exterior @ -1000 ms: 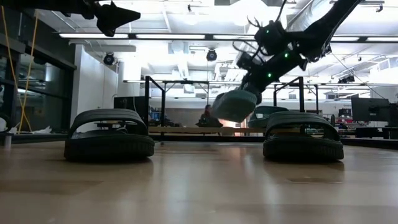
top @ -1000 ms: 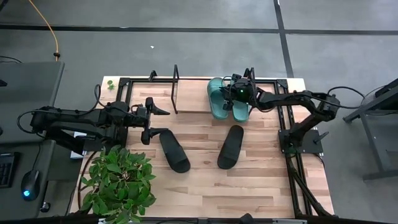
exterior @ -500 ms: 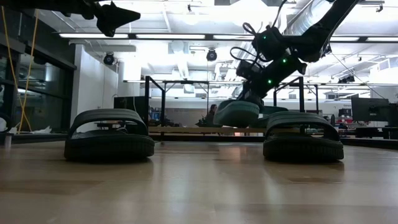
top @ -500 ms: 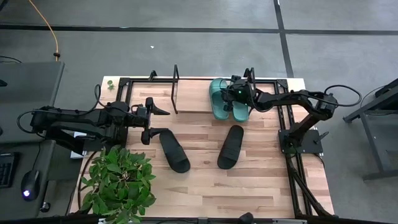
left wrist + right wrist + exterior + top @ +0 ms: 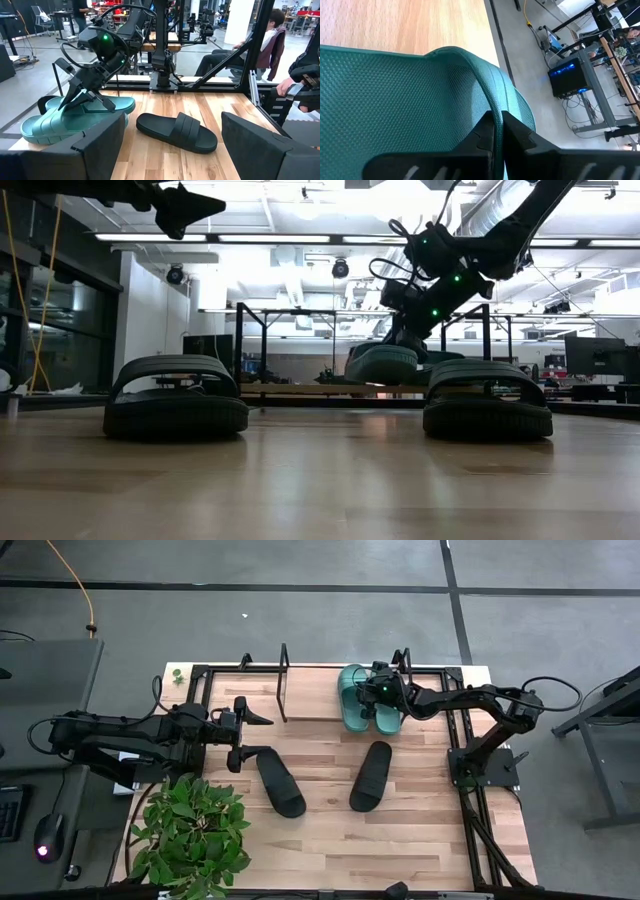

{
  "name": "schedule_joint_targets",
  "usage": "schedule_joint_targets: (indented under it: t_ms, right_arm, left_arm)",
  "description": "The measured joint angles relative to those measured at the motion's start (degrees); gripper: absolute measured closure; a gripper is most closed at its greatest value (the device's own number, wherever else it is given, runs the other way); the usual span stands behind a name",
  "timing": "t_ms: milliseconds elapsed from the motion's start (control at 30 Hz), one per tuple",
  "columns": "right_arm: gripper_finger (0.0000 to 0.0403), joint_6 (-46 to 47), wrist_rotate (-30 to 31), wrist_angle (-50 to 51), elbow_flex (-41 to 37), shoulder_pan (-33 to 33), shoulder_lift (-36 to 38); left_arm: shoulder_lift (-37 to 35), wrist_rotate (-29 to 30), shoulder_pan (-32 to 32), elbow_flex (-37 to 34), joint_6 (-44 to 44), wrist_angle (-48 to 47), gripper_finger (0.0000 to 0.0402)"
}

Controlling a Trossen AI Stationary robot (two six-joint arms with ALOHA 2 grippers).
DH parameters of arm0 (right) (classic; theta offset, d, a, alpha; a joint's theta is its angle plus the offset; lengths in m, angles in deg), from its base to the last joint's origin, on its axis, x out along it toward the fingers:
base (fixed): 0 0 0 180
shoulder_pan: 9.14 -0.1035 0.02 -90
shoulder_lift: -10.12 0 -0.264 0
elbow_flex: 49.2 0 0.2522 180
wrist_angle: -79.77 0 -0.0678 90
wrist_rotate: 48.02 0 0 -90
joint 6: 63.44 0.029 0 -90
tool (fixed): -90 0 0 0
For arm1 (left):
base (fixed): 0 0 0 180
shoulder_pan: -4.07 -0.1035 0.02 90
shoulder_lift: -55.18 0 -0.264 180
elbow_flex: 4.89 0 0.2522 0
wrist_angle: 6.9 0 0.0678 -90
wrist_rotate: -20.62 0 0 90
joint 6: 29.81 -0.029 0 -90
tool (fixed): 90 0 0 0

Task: Pick and place slides into the shelf
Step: Put the green slides on the shelf

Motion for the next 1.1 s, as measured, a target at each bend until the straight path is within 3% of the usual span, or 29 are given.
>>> schedule_joint_targets:
  t_ms: [167,500,667,1100]
  right_arm:
    - [0.0381,-0.05,0.11,0.13,0.03,0.0,0.0]
    - [0.0302,2.93,0.99,9.47,4.7,-0.78,-0.04]
    - [0.0275,2.07,4.98,10.04,5.86,-3.23,-0.04]
    - [0.0256,2.54,12.84,12.03,7.54,-5.24,-0.04]
  left_arm:
    - [0.0,0.0,0.0,0.0,0.06,-0.02,0.0089]
    - [0.0,0.0,0.0,0.0,0.11,-0.15,0.0089]
    - [0.0,0.0,0.0,0.0,0.16,-0.15,0.0089]
    - [0.0,-0.01,0.02,0.0,1.09,-0.15,0.0089]
